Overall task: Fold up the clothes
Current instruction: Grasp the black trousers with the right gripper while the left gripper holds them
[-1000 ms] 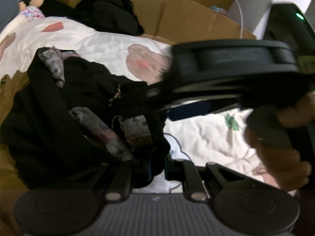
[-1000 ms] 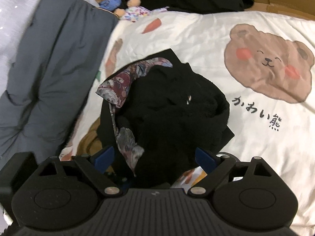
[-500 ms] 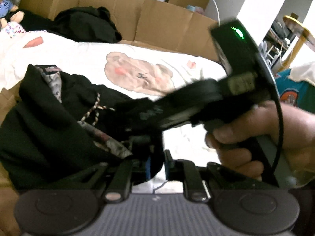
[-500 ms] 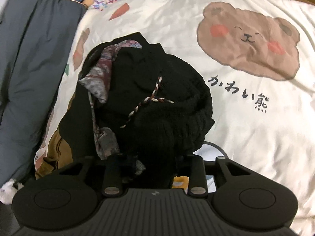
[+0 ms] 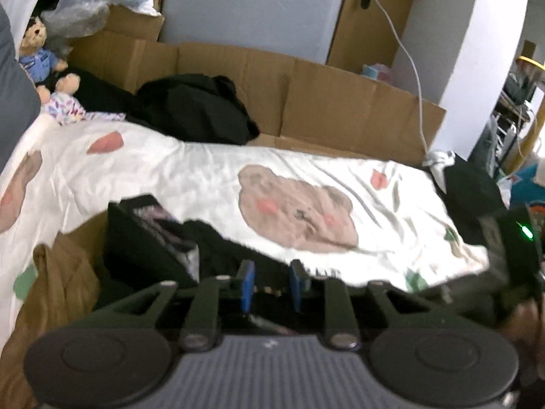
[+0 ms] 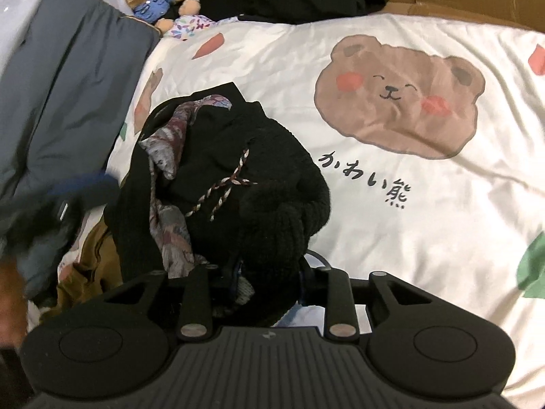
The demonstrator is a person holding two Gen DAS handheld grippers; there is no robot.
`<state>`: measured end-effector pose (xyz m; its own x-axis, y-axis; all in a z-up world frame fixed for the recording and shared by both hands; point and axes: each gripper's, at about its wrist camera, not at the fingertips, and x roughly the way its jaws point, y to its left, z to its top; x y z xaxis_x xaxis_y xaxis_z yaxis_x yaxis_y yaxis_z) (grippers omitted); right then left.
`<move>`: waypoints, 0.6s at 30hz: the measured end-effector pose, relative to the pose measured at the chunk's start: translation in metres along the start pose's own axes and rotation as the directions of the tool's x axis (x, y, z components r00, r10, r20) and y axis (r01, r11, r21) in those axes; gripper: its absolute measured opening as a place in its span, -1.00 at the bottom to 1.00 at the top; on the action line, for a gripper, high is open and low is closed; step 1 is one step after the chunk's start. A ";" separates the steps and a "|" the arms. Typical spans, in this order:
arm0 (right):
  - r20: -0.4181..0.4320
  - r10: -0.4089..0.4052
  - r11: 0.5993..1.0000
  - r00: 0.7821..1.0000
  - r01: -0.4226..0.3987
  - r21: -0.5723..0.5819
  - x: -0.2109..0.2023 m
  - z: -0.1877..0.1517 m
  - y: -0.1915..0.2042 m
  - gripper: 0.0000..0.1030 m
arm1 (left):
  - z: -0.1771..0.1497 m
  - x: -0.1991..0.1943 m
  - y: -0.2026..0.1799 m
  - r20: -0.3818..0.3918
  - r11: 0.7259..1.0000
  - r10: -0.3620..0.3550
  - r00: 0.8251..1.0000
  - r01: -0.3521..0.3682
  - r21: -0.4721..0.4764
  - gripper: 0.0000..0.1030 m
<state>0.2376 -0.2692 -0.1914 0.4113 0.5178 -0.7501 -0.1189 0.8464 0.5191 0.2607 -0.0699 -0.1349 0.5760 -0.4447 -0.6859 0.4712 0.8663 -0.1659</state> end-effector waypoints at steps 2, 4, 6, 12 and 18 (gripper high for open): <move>0.004 -0.001 1.000 1.000 0.001 -0.012 -0.007 -0.002 -0.003 -0.40 | 0.009 0.012 -0.002 0.003 1.000 0.001 1.000 -0.001 -0.003 -0.35; 0.007 -0.004 1.000 1.000 0.004 -0.021 -0.017 -0.003 -0.006 -0.41 | 0.014 0.022 -0.002 0.003 1.000 0.001 1.000 -0.001 0.000 -0.22; 0.014 -0.008 0.999 1.000 0.009 -0.033 -0.026 -0.004 -0.009 -0.41 | 0.017 0.036 0.000 -0.011 1.000 0.014 1.000 -0.015 -0.004 -0.19; 0.020 -0.017 0.999 1.000 0.018 -0.038 -0.043 -0.012 -0.018 -0.42 | 0.017 0.077 0.010 -0.133 0.991 0.136 0.982 -0.134 0.019 -0.23; 0.034 -0.049 0.998 0.998 0.051 -0.043 -0.059 -0.016 -0.032 -0.44 | -0.001 0.083 0.026 -0.234 0.973 0.231 0.944 -0.229 0.039 -0.41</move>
<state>0.2033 -0.3244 -0.1703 0.4471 0.4708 -0.7606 -0.1368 0.8763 0.4620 0.3202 -0.0845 -0.1969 0.4970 -0.1664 -0.8517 0.3531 0.9353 0.0233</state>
